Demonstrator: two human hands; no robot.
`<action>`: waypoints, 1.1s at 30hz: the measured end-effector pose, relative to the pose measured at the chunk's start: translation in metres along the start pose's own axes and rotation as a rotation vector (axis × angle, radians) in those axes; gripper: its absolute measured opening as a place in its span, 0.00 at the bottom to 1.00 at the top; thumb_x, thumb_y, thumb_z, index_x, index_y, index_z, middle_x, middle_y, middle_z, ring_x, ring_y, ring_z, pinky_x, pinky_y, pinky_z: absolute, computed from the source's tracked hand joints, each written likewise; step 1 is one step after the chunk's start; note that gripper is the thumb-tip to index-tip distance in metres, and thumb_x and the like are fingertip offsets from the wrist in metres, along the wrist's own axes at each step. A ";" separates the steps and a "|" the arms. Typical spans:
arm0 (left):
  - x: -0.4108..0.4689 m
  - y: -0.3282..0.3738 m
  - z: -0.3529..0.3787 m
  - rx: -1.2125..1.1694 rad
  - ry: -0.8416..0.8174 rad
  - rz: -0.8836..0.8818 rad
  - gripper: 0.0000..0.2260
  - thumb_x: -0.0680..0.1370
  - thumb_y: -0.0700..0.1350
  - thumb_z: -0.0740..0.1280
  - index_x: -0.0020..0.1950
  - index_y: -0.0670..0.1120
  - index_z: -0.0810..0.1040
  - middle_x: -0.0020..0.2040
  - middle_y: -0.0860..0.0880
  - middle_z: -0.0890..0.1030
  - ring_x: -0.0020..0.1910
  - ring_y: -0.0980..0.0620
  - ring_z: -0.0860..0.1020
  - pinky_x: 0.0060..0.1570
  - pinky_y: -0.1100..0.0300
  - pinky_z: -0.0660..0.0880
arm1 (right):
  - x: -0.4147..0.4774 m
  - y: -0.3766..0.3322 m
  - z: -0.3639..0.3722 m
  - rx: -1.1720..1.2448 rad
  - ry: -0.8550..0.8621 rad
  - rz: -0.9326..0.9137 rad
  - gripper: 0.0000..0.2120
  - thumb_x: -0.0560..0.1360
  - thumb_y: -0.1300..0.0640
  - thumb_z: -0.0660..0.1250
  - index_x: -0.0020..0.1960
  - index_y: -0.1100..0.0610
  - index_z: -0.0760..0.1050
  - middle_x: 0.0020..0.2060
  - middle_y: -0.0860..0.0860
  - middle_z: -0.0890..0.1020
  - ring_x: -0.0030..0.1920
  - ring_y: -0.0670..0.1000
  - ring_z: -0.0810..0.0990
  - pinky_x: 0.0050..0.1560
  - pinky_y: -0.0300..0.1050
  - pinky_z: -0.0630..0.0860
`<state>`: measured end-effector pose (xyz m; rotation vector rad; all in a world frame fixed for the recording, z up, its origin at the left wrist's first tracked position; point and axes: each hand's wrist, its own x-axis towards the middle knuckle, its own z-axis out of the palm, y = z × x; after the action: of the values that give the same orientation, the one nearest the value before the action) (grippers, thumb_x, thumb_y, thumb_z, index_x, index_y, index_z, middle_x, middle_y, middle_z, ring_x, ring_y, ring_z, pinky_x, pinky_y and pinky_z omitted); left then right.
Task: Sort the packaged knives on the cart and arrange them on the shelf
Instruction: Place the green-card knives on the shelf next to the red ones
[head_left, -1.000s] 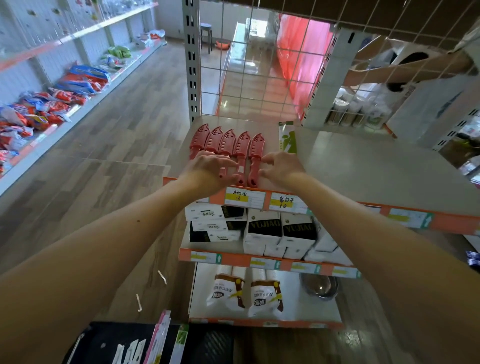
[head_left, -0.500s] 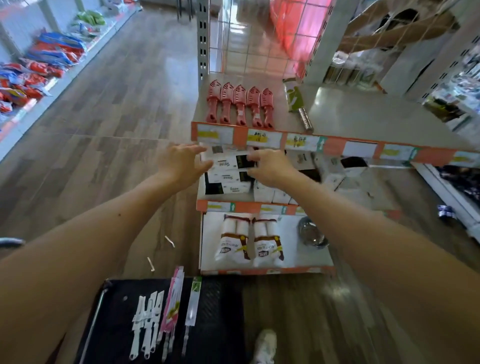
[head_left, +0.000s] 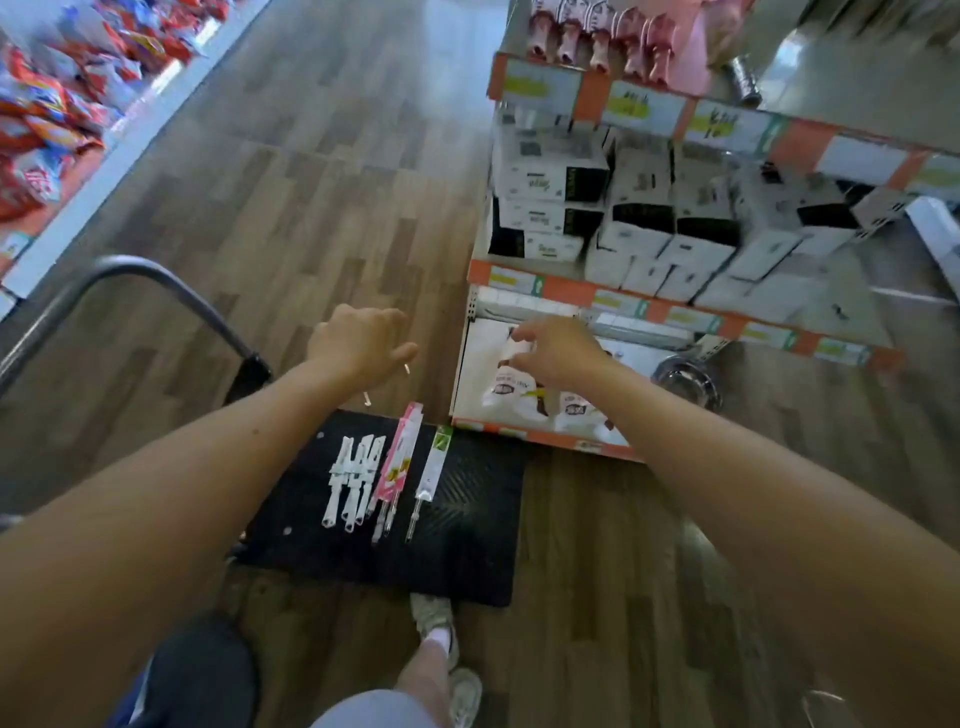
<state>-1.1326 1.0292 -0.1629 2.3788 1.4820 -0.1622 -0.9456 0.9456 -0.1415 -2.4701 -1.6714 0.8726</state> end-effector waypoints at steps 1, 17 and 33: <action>-0.010 -0.003 0.010 -0.013 -0.017 -0.010 0.22 0.77 0.57 0.61 0.69 0.49 0.69 0.61 0.42 0.78 0.61 0.43 0.73 0.58 0.47 0.73 | -0.004 0.000 0.013 -0.002 -0.019 -0.006 0.20 0.78 0.53 0.63 0.68 0.55 0.70 0.68 0.52 0.72 0.67 0.54 0.70 0.63 0.46 0.70; -0.034 -0.068 0.110 -0.158 -0.225 -0.033 0.21 0.78 0.55 0.61 0.69 0.49 0.69 0.59 0.44 0.79 0.59 0.44 0.75 0.54 0.49 0.76 | -0.003 -0.023 0.150 0.070 -0.187 0.085 0.15 0.79 0.54 0.61 0.62 0.59 0.76 0.59 0.55 0.78 0.59 0.55 0.76 0.55 0.42 0.72; 0.044 -0.176 0.405 -0.404 -0.328 -0.190 0.18 0.78 0.52 0.63 0.65 0.46 0.73 0.62 0.48 0.78 0.60 0.49 0.76 0.59 0.55 0.72 | 0.131 0.038 0.443 0.206 -0.245 0.304 0.13 0.77 0.52 0.64 0.56 0.58 0.79 0.54 0.54 0.80 0.50 0.54 0.79 0.49 0.48 0.77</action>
<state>-1.2372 1.0009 -0.5930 1.7982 1.4216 -0.2575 -1.0852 0.9215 -0.5832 -2.5946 -1.1959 1.3533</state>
